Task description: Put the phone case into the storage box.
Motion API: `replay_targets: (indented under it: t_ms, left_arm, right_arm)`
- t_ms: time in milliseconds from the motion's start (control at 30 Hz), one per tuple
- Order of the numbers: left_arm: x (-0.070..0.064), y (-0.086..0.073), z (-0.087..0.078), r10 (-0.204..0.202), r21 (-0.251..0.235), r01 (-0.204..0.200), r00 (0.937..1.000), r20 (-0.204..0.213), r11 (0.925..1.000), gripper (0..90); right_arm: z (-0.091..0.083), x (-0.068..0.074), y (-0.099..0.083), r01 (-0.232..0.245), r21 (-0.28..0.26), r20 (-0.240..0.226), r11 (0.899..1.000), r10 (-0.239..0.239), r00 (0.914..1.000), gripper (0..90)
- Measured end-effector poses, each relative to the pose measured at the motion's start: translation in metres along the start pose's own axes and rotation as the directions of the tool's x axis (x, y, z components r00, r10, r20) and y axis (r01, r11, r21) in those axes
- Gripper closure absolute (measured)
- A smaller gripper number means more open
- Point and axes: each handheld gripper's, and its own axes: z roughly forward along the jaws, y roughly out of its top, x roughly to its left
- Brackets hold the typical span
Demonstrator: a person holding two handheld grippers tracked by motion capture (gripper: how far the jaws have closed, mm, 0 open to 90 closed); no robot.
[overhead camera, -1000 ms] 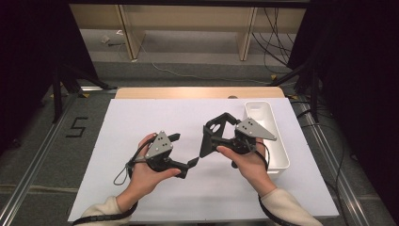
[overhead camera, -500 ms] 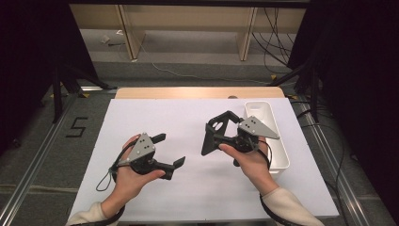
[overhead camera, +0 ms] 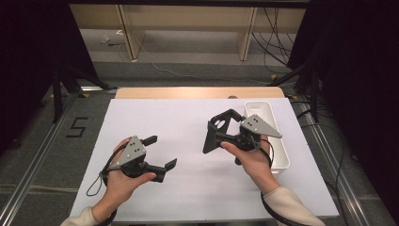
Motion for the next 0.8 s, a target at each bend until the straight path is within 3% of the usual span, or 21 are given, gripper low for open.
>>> replay_targets:
  t_ms: [800]
  left_arm:
    - [0.0051, -0.009, -0.0001, 0.014, 0.028, -0.013, 0.9996, -0.023, 0.9995, 0.5]
  right_arm:
    - [-0.0046, -0.01, 0.0084, 0.004, -0.008, 0.043, 1.0, -0.004, 0.9991, 14.7]
